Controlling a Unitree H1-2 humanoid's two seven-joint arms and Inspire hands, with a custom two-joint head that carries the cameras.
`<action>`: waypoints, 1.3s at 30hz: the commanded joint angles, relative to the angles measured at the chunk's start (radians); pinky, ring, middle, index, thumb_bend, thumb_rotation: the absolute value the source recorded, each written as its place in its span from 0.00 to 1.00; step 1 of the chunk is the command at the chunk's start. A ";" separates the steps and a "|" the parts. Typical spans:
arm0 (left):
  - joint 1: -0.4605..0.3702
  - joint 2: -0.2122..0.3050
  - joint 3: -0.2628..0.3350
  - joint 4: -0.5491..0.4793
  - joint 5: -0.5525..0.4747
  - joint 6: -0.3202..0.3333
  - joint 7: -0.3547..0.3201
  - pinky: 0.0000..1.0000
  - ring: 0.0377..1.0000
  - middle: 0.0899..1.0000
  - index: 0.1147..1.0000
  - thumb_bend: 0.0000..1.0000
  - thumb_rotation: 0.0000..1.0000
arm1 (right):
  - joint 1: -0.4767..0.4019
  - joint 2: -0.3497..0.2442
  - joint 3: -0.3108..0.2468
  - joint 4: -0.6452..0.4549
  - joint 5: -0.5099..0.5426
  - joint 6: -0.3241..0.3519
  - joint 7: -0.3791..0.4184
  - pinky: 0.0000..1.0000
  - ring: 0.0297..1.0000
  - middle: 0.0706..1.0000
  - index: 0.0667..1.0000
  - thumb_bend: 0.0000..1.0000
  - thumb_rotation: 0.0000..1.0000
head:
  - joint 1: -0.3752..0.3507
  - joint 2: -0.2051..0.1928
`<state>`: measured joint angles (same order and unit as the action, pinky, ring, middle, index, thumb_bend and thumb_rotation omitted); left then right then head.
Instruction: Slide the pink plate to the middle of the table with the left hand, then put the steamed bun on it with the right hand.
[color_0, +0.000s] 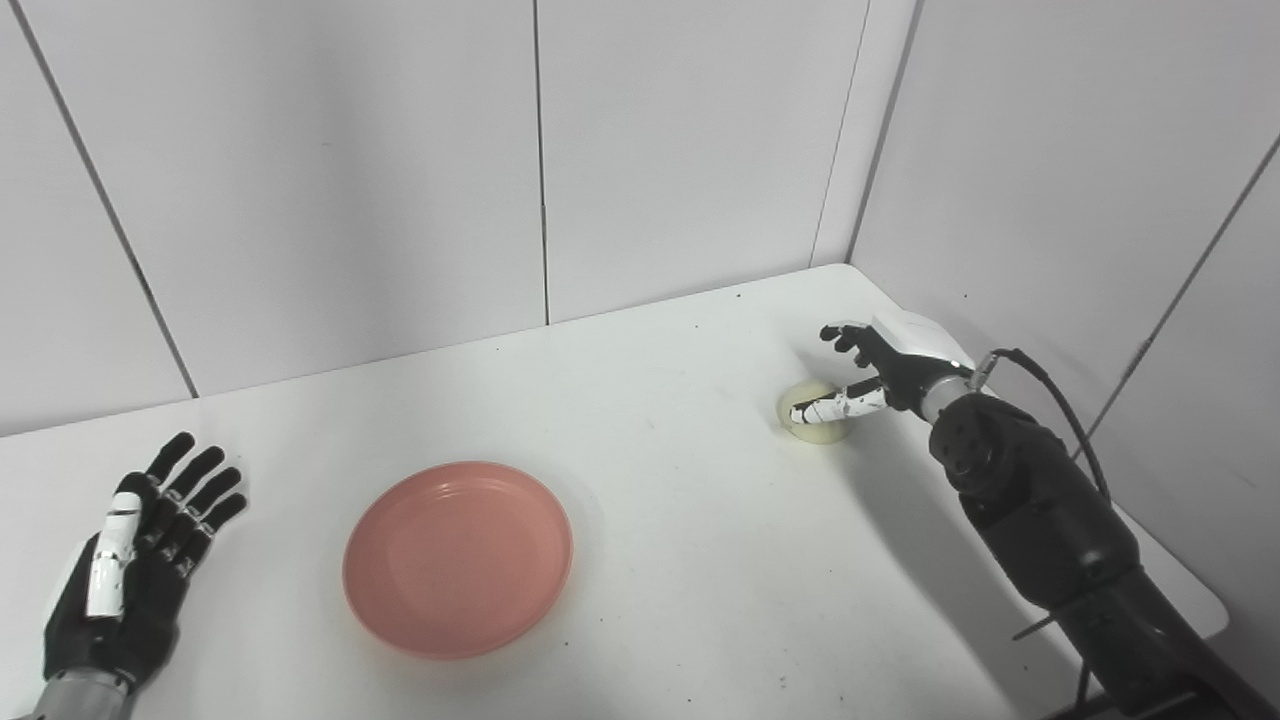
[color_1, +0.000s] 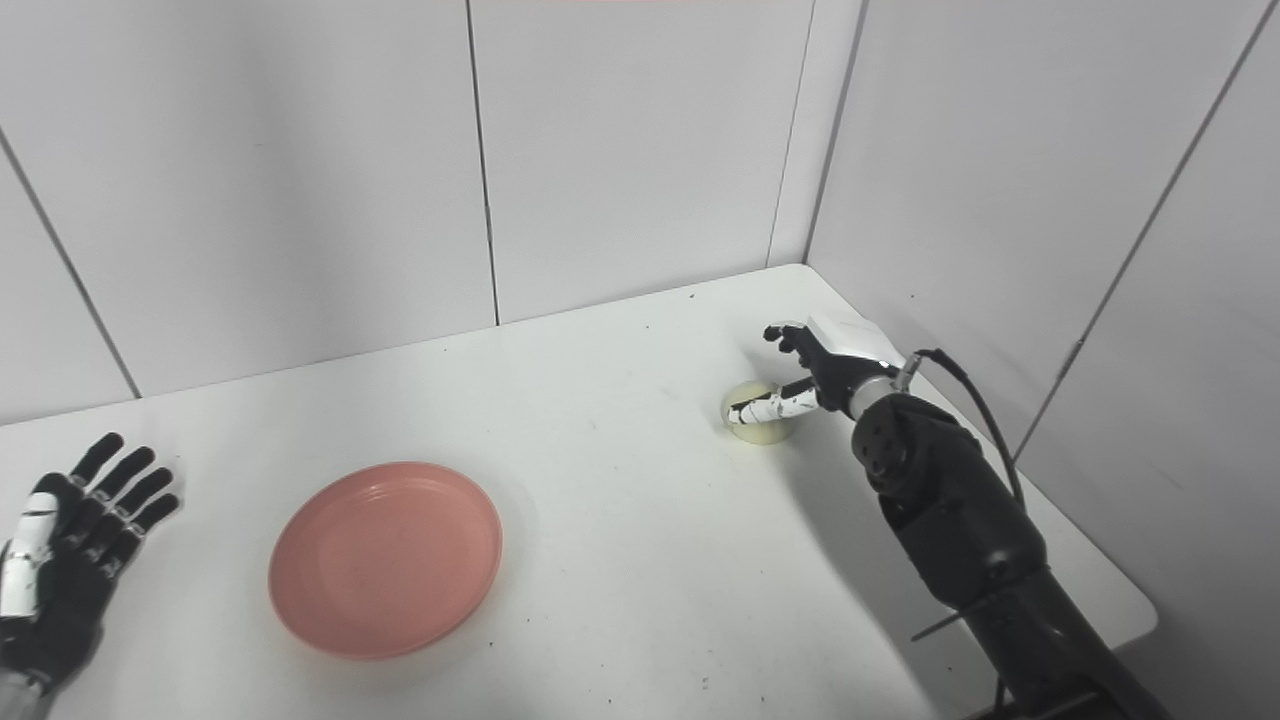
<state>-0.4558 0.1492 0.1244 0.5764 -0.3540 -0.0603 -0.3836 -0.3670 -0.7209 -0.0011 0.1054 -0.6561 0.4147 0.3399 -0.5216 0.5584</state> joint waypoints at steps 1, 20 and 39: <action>0.113 0.013 0.000 0.065 0.010 0.060 0.001 0.85 0.85 0.87 0.87 0.48 0.87 | -0.056 -0.033 -0.002 0.003 0.007 0.000 -0.012 0.64 0.77 0.81 0.82 1.00 0.59 | 0.001 0.003; 0.135 0.021 -0.011 0.001 0.008 0.095 0.015 0.84 0.85 0.87 0.87 0.48 0.88 | -0.098 -0.026 0.061 0.085 0.050 0.020 -0.005 0.72 0.83 0.86 0.84 0.99 0.45 | 0.003 0.027; 0.146 0.028 -0.023 -0.031 0.011 0.103 0.006 0.84 0.85 0.87 0.87 0.50 0.89 | -0.140 -0.047 0.133 0.147 0.029 0.054 0.062 0.59 0.66 0.73 0.77 0.93 0.22 | 0.008 0.046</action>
<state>-0.4035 0.1706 0.1105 0.4949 -0.3651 -0.0311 -0.3907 -0.4822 -0.7382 0.1252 0.2615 -0.6204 0.4516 0.3721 -0.5139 0.6059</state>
